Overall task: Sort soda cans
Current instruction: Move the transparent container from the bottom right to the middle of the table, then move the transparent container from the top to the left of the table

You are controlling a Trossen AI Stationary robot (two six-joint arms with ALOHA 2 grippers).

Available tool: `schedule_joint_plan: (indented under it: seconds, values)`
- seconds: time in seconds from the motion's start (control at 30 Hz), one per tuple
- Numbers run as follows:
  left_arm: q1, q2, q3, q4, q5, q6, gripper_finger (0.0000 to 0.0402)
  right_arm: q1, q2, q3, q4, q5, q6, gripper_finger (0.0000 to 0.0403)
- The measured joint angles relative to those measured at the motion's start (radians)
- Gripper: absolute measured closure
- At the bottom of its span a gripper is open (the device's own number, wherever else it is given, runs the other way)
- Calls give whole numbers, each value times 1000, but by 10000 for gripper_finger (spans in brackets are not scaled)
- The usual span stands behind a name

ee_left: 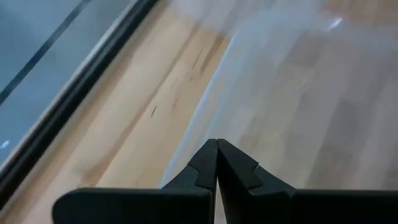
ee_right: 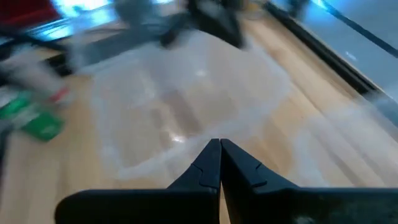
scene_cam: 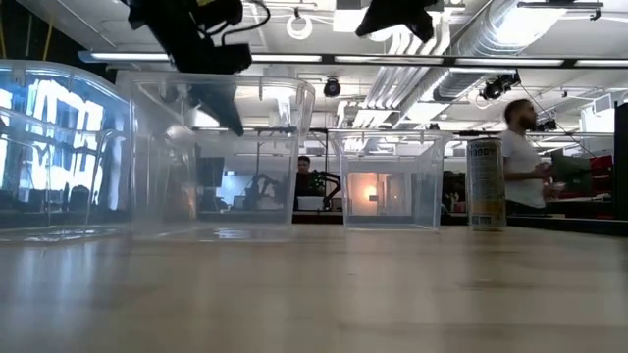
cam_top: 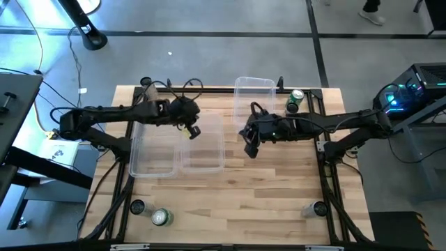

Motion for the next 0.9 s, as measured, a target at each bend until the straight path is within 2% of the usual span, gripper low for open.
schedule_joint_plan:
  seconds: [0.1,0.27,0.33,0.4,0.57,0.77,0.9]
  values:
    - [-11,-10,69,2,37,4,401,-97,7,0,-89,-6,82,403]
    - [-50,-14,183,6,44,61,402,-306,52,0,-149,-44,98,403]
    - [-71,-18,209,7,61,76,401,-368,77,0,-148,-94,74,403]
    - [-89,-25,210,31,124,97,402,-403,103,0,-148,-148,55,403]
    - [-125,-53,137,171,257,31,401,-381,176,-1,-153,-231,27,403]
    - [-167,-66,24,309,253,-103,402,-291,242,-1,-188,-208,59,403]
    - [-192,-66,-16,340,252,-165,402,-221,253,-2,-230,-208,98,403]
